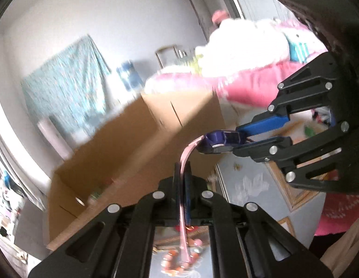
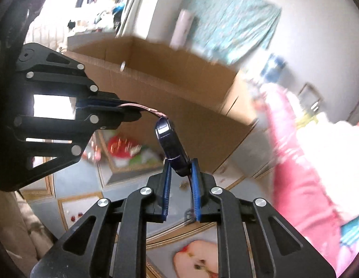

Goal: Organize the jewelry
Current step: 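Lift the pink watch with both tools and carry it over the box, then lower the watch into the box and open the right tool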

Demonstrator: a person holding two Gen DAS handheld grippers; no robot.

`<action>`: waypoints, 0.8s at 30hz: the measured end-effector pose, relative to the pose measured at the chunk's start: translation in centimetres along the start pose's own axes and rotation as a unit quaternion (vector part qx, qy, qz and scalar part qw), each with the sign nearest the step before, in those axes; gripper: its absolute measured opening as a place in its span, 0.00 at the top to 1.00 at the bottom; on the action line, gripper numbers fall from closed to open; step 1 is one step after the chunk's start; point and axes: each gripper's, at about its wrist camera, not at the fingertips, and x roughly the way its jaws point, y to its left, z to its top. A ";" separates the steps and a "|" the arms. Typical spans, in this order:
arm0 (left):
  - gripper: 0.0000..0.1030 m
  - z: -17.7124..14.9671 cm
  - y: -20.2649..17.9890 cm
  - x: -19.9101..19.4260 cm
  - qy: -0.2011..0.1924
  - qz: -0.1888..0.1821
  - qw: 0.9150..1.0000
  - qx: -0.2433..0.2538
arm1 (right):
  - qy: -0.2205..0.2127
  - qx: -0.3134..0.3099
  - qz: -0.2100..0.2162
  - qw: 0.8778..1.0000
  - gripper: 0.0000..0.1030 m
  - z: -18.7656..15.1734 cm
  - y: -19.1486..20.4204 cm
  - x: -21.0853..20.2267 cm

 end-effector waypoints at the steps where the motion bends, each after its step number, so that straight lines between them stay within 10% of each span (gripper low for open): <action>1: 0.97 0.5 0.3 -0.8 -0.011 0.008 1.000 -0.002 | -0.013 0.000 -0.010 1.000 0.85 0.3 0.3 -0.9; 15: 0.97 6.2 9.8 -7.3 -0.092 0.099 0.990 -0.045 | -0.170 -0.045 -0.018 0.984 0.86 10.7 -0.3 -4.7; 19: 0.97 6.4 14.8 -3.4 -0.012 0.022 0.991 -0.132 | -0.081 -0.028 0.094 0.992 0.86 12.8 -1.3 1.6; 24: 0.93 4.3 19.8 3.8 0.133 -0.070 0.959 -0.241 | 0.079 -0.024 0.214 0.973 0.86 13.5 -1.3 9.9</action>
